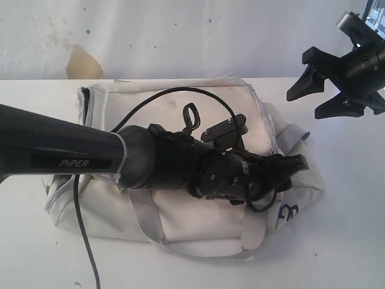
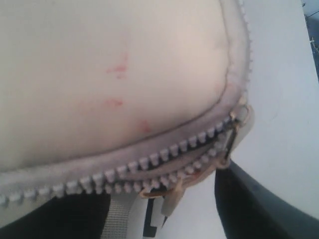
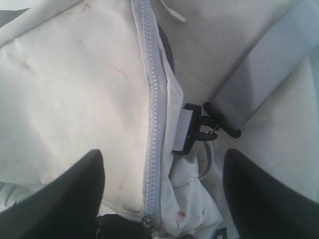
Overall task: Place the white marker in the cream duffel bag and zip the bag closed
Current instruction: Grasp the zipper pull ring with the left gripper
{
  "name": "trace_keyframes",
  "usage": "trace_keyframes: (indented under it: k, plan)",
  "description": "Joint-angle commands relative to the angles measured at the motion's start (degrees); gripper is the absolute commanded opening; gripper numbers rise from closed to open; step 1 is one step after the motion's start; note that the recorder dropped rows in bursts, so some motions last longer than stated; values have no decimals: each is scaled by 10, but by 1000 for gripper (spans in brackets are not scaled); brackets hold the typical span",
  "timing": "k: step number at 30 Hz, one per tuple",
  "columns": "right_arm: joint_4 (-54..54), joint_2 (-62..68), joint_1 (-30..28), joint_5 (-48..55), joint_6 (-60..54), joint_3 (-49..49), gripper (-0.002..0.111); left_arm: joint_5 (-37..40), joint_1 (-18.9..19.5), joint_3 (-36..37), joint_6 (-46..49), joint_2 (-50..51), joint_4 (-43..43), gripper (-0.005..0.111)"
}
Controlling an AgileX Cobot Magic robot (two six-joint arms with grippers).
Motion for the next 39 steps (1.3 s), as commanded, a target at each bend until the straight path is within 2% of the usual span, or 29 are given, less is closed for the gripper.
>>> trace_keyframes:
  k: [1,4,15,18,20,21,22,23,25,27,30,33,39]
  plan:
    - [-1,-1,-4,-5,0,-1,63,-10,-2,-1,-5,-1,-3,59]
    - [-1,-1,-4,-7,0,-1,63,-10,-2,-1,-5,-1,-3,55]
    - [-2,-1,-4,-17,0,-1,63,-20,-12,-1,-19,0,-3,55]
    - [-2,-1,-4,-16,0,-1,60,-33,-14,-1,-14,0,-3,51]
    - [-2,-1,-4,-16,0,0,59,-36,-11,-1,-14,1,-3,43]
    - [-2,-1,-4,-16,0,0,56,-40,-8,-1,-14,1,-3,28]
    - [-2,-1,-4,-16,0,0,56,-40,-8,-1,-14,1,-3,21]
    - [-3,-1,-4,-16,-2,0,55,-40,-8,-1,-14,1,-3,1]
    - [-3,-1,-4,-16,-2,0,54,-40,-8,-1,-11,1,1,0]
    - [-6,0,-4,-14,-14,0,54,-13,-8,-1,7,-4,5,0]
    - [-5,3,-4,-5,-22,0,54,54,-6,-1,83,-33,10,0]
    - [-5,12,-4,2,-22,0,54,71,2,-1,98,-51,10,0]
    - [38,34,-4,31,-47,0,54,166,13,-1,137,-60,10,0]
